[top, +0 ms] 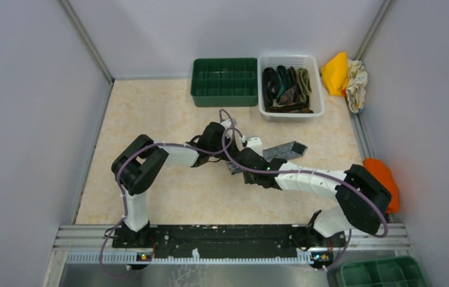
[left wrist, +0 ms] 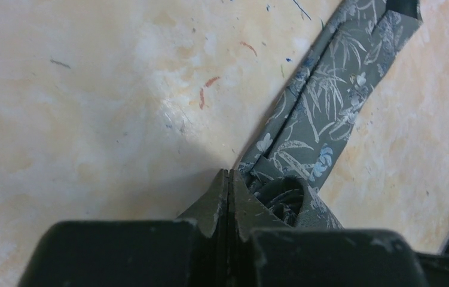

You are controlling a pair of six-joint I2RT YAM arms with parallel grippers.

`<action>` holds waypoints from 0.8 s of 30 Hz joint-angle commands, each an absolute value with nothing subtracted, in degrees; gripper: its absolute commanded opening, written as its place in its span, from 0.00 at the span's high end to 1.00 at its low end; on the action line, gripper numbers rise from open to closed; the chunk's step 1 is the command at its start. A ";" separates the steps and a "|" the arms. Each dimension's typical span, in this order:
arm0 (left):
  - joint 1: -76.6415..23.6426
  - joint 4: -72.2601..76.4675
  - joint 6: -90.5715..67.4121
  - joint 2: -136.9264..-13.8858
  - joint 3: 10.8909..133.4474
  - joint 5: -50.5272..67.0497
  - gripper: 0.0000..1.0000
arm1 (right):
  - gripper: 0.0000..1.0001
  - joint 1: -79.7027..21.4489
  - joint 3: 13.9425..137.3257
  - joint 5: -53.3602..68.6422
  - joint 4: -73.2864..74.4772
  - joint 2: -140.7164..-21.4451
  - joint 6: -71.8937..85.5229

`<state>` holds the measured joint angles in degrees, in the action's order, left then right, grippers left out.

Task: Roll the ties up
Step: Roll the tie at the center of the board.

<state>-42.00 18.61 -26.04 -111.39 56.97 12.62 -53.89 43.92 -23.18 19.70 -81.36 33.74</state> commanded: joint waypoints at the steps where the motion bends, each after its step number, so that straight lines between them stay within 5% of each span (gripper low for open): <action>1: -42.63 16.06 -27.33 -110.85 51.20 14.94 1.00 | 0.65 -54.49 41.51 -25.52 22.57 -76.73 36.03; 12: -42.63 16.68 -31.09 -102.96 45.87 16.78 1.00 | 0.60 -54.82 40.96 -27.71 22.50 -70.19 30.61; 20: -38.31 -3.75 -43.66 -87.98 46.66 -20.29 1.00 | 0.54 -63.22 47.43 -34.18 24.89 -71.65 24.97; 24: -34.48 -5.90 -49.60 -75.93 40.42 -27.22 1.00 | 0.47 -67.19 51.36 -35.75 24.56 -75.97 21.98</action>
